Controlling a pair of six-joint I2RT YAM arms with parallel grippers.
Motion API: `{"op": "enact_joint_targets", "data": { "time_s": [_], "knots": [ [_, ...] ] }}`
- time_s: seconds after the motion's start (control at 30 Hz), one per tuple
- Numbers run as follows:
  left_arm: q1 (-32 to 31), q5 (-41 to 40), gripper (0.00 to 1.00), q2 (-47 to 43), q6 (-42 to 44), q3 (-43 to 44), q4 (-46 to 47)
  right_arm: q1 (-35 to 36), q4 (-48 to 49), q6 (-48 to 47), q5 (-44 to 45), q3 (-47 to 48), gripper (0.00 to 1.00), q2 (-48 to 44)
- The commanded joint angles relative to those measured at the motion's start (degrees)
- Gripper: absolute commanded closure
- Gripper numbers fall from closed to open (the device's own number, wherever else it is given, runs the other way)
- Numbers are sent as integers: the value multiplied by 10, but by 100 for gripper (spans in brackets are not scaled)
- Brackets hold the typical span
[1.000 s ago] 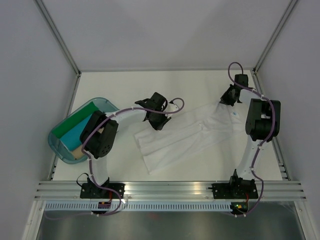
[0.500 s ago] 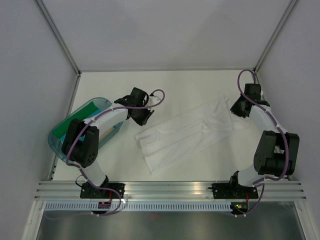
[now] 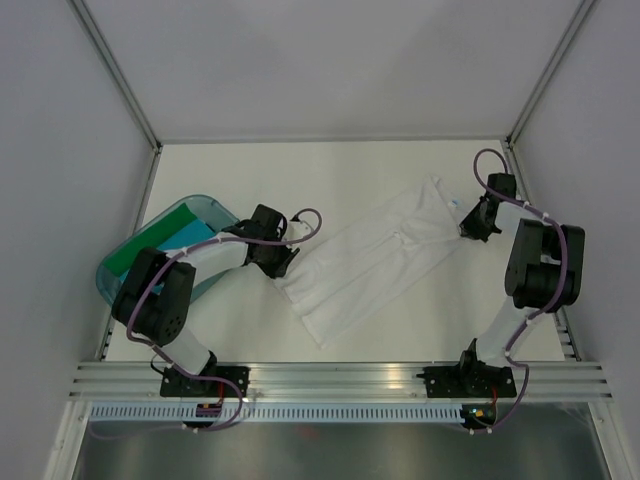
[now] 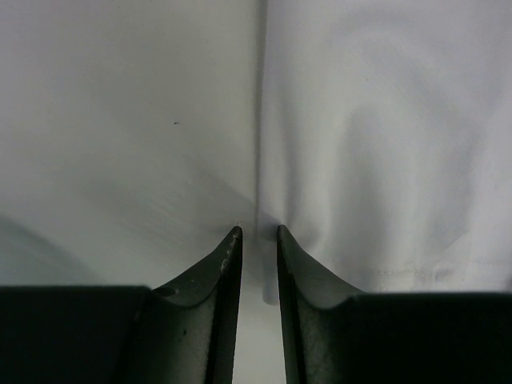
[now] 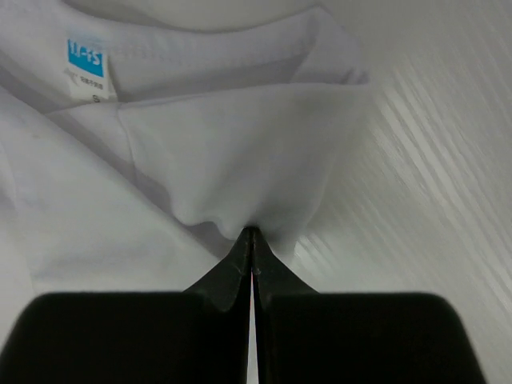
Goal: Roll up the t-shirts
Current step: Fold the tshirt
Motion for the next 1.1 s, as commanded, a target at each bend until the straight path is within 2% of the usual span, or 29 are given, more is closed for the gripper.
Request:
{"op": "enact_joint_targets", "data": {
  "time_s": [0.0, 0.13, 0.23, 0.3, 0.43, 0.53, 0.63, 0.77, 0.9, 0.97, 1.0, 1.07],
  "knots": [
    [-2, 27, 71, -23, 27, -47, -3, 43, 21, 20, -5, 50, 100, 93],
    [-3, 61, 71, -69, 56, -103, 0, 97, -7, 26, -7, 162, 100, 169],
    [-25, 90, 70, -102, 94, -125, -7, 148, -44, 33, -10, 280, 100, 240],
    [-74, 92, 70, -108, 110, -124, -24, 171, -58, 43, -22, 361, 100, 276],
    [-177, 73, 70, -111, 125, -137, -62, 191, -81, 72, -41, 470, 100, 358],
    [-190, 92, 70, -131, 128, -145, -80, 198, -99, 65, -51, 572, 99, 394],
    [-191, 101, 69, -153, 125, -144, -100, 198, -110, 41, -51, 634, 97, 398],
    [-191, 106, 67, -198, 118, -125, -127, 198, -117, 4, -50, 677, 91, 372],
    [-191, 108, 66, -218, 107, -94, -157, 198, -125, -28, -53, 663, 80, 300],
    [-191, 92, 65, -216, 101, -73, -181, 199, -137, -38, -60, 632, 75, 268],
    [-191, 79, 64, -210, 98, -56, -190, 199, -149, -46, -61, 611, 73, 225],
    [-191, 34, 62, -200, 84, -36, -214, 198, -145, -37, -49, 492, 68, 165]
  ]
}}
